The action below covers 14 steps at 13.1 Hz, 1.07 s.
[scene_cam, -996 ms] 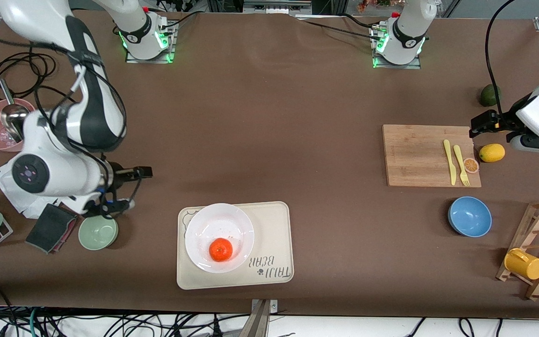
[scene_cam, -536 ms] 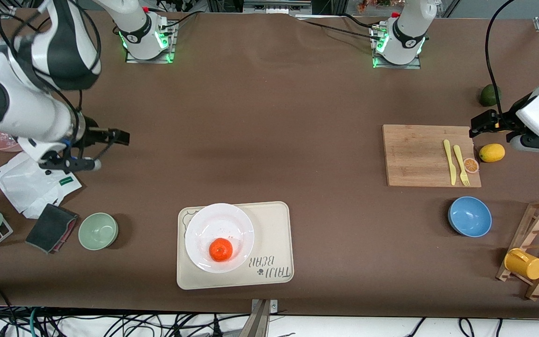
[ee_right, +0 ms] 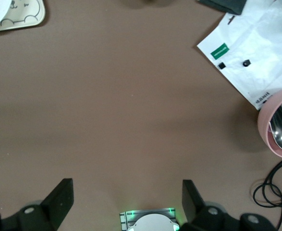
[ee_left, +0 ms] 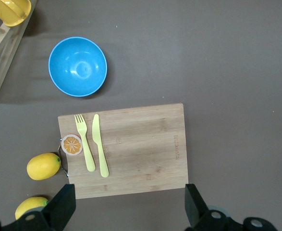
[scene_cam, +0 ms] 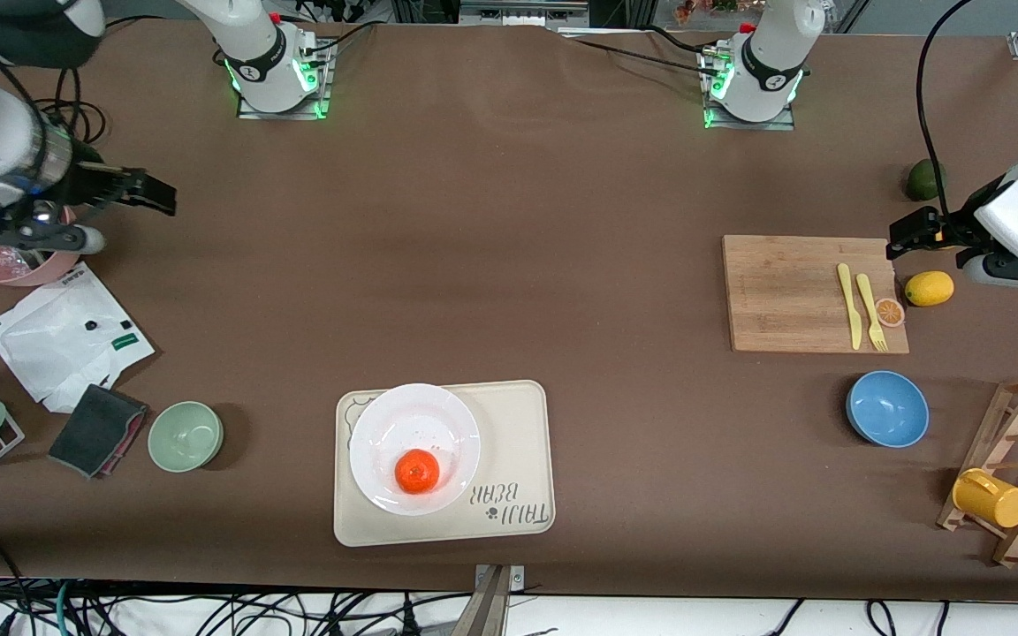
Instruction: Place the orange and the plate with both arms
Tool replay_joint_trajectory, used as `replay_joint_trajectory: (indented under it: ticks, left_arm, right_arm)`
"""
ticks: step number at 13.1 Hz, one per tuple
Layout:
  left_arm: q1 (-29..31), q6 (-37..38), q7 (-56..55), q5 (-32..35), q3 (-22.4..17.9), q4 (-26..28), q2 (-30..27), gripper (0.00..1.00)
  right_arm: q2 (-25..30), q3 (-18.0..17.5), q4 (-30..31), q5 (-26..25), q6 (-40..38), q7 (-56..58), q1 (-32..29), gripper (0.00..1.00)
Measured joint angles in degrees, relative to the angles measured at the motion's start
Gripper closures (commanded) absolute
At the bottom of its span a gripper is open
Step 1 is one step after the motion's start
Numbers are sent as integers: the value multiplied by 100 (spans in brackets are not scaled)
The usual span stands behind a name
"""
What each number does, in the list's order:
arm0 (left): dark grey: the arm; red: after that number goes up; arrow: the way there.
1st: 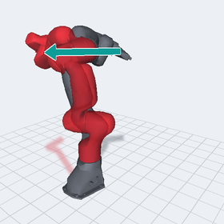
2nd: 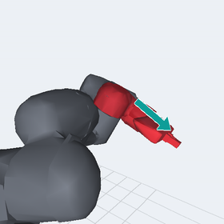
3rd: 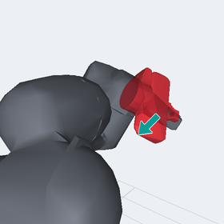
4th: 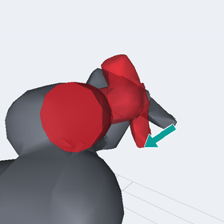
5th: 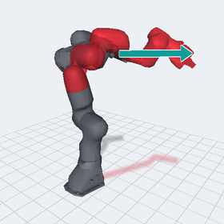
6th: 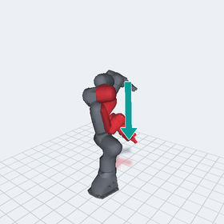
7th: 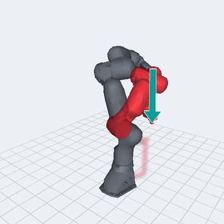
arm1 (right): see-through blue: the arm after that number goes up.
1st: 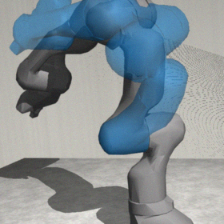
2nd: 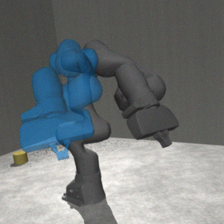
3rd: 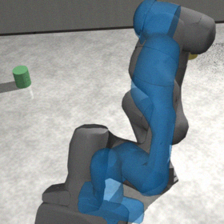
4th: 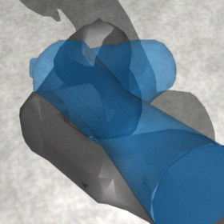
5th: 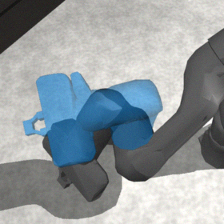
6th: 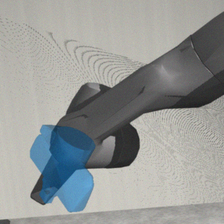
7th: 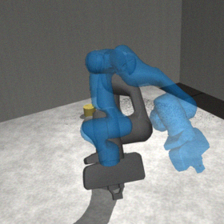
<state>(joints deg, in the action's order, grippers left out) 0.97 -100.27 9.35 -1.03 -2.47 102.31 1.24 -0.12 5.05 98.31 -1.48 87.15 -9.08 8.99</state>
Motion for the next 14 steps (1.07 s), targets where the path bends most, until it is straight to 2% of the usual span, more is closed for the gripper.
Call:
replay_joint_trajectory:
  ticks: [5,14]
  left_arm:
    - [0,0,0,0,0,0,0,0]
    - [0,1,0,0,0,0,0,0]
  right_arm:
    - [-29,9,-139,0,26,475,-232,0]
    - [-36,65,-227,0,146,539,-364,0]
